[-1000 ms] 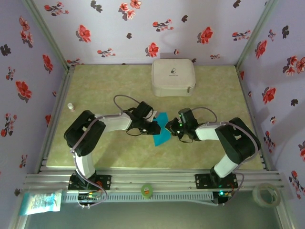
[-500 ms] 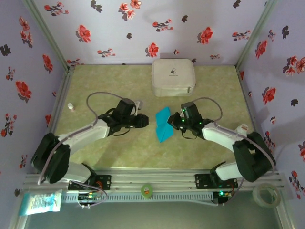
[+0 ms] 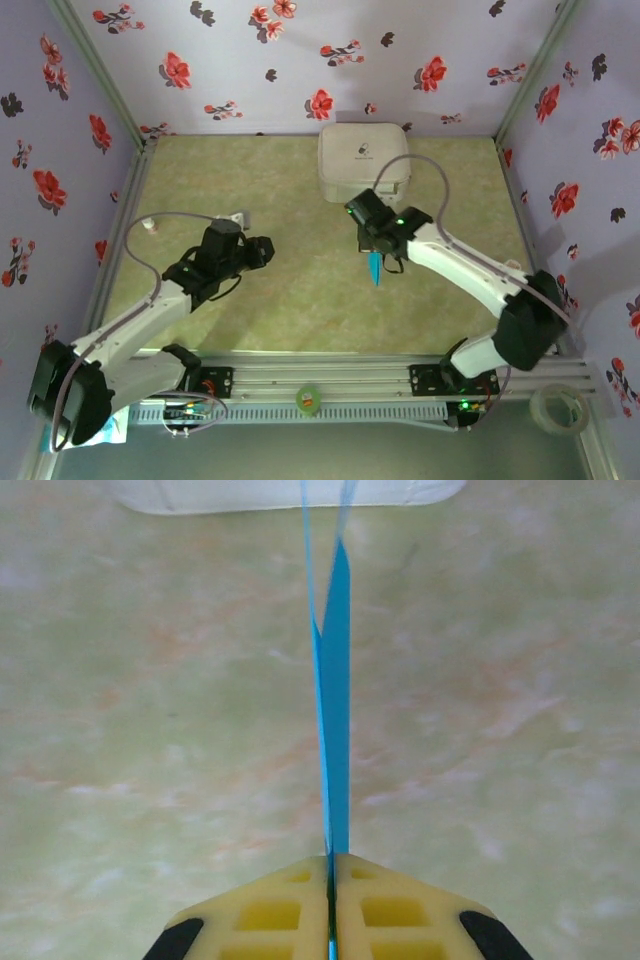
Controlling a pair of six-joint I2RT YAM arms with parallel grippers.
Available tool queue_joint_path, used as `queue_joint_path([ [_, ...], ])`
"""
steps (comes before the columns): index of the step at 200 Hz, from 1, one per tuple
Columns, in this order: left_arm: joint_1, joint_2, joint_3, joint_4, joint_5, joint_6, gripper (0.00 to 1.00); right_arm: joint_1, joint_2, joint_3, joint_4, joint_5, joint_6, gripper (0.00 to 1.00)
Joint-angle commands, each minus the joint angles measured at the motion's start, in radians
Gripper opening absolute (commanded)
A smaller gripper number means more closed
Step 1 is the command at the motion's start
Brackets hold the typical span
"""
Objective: Fold a paper plane with a square sheet of paper (pick it up from the middle)
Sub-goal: Turn over the paper at the center of the table.
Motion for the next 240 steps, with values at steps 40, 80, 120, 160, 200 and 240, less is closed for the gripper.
queue_joint_path([
  [40, 0.041, -0.195, -0.054, -0.142, -0.236, -0.104, 0.35, 0.143, 0.347, 0.196, -0.185, 0.220, -0.051, 0.09],
  [80, 0.045, -0.261, -0.057, -0.199, -0.271, -0.100, 0.36, 0.244, 0.560, 0.376, -0.171, 0.090, -0.066, 0.13],
  [120, 0.047, -0.268, -0.058, -0.209, -0.268, -0.101, 0.37, 0.241, 0.545, 0.350, 0.039, -0.207, -0.074, 0.27],
  [160, 0.046, -0.224, -0.060, -0.150, -0.190, -0.072, 0.37, 0.157, 0.305, 0.083, 0.355, -0.457, 0.019, 0.42],
  [200, 0.047, -0.080, -0.052, -0.026, 0.028, -0.029, 0.34, -0.083, 0.005, -0.378, 0.736, -0.680, 0.189, 0.25],
  [240, 0.043, 0.122, -0.021, 0.110, 0.243, -0.066, 0.31, -0.199, -0.036, -0.535, 0.833, -0.826, 0.235, 0.13],
])
